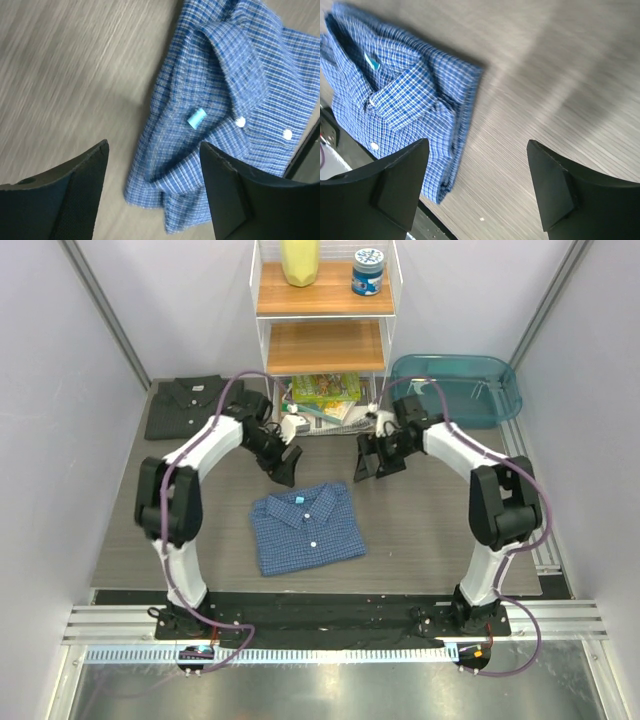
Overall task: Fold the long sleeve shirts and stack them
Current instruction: Fold the shirt, then neatly place the folded shirt to the corner
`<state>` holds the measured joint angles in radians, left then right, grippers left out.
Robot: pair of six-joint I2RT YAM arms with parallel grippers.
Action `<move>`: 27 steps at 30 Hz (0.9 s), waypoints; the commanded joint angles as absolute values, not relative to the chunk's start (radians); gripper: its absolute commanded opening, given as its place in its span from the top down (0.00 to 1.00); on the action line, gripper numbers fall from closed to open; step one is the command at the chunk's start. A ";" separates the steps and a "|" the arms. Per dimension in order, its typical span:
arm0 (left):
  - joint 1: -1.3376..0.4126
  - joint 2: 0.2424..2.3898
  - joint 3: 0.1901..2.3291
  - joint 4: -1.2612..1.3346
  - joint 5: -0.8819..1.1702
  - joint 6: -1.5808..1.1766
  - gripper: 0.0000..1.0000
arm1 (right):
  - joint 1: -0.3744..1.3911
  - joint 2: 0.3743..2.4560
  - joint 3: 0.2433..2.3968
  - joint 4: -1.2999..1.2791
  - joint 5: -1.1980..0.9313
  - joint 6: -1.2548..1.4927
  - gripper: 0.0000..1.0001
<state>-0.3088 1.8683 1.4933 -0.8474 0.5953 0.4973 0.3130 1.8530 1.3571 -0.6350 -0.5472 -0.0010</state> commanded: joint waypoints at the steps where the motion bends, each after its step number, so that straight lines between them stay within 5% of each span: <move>1: -0.337 2.029 1.611 -0.974 0.663 0.630 0.28 | 0.246 1.755 1.341 -0.679 -0.548 -0.009 0.15; 11: -0.362 2.201 1.686 -1.071 0.745 0.649 0.36 | 0.201 1.703 1.295 -0.704 -0.542 -0.021 0.14; 15: -0.383 2.210 1.683 -1.095 0.747 0.660 0.60 | 0.195 1.700 1.293 -0.707 -0.542 -0.021 0.15; 18: -0.390 2.209 1.675 -1.107 0.746 0.672 0.64 | 0.192 1.700 1.296 -0.709 -0.541 -0.020 0.15; 20: -0.391 2.209 1.678 -1.126 0.730 0.678 0.75 | 0.189 1.698 1.298 -0.712 -0.541 -0.020 0.15; 22: -0.391 2.204 1.683 -1.175 0.713 0.699 0.97 | 0.186 1.689 1.298 -0.713 -0.541 -0.020 0.15; 27: -0.359 2.067 1.609 -1.238 0.542 0.813 1.00 | 0.183 1.664 1.284 -0.719 -0.534 -0.026 0.15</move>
<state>-0.3843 2.2009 1.6703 -1.1362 0.6796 0.7010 0.1913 1.7359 1.2900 -0.7139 -0.5423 -0.0090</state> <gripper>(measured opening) 0.033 0.850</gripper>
